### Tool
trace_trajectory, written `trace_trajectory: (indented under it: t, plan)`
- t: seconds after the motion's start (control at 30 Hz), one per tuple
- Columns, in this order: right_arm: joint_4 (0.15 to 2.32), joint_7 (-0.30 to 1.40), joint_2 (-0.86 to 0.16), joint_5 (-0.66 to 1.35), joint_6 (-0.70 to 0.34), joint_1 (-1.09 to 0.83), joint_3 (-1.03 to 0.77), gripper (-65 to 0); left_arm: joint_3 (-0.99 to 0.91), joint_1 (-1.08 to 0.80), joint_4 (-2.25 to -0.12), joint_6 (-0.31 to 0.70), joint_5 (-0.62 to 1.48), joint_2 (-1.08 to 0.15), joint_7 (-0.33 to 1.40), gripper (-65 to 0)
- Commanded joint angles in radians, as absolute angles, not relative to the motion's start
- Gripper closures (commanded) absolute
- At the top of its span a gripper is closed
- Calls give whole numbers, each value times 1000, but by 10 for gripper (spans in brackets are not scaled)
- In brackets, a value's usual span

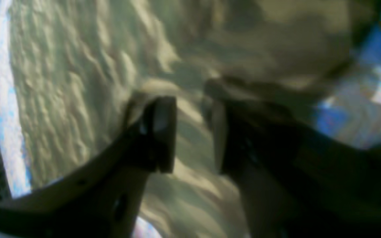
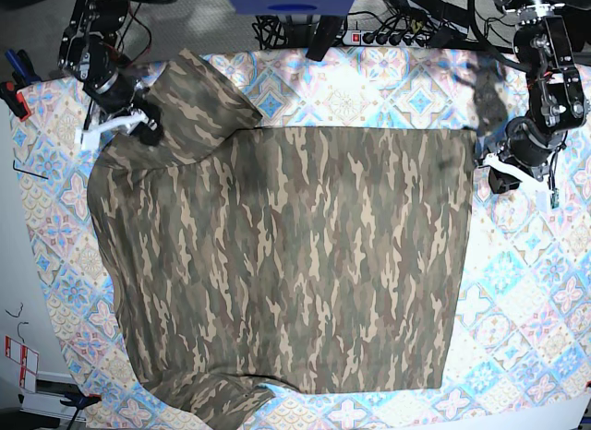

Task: Fold the T-shirt properly
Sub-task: 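Lower both grippers onto the shirt's shoulder corners at the collar edge, then close both grippers on the shirt's shoulder corners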

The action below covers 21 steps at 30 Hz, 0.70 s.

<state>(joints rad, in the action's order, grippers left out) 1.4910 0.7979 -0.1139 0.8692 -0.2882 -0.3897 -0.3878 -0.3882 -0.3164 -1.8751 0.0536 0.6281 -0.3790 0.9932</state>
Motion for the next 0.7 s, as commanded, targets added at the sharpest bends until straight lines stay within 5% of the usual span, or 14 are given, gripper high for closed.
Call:
trace_trajectory:
  t: [0.0, 0.33, 0.57, 0.67]
  plan:
    - [1497, 786, -128, 878, -295, -397, -412, -188, -395, -311, -1893, 56, 631, -381, 977, -136]
    - [1489, 794, -183, 878, -295, -427, -446, -193, -394, -344, -1891, 56, 631, -381, 977, -136]
    - [1471, 840, -183, 895, -295, -440, -452, -367, -395, -360, -1891, 56, 631, -381, 977, -136]
    - [1443, 869, -183, 895, -295, -435, -452, -382, -394, -360, -1891, 56, 631, -384, 977, -136]
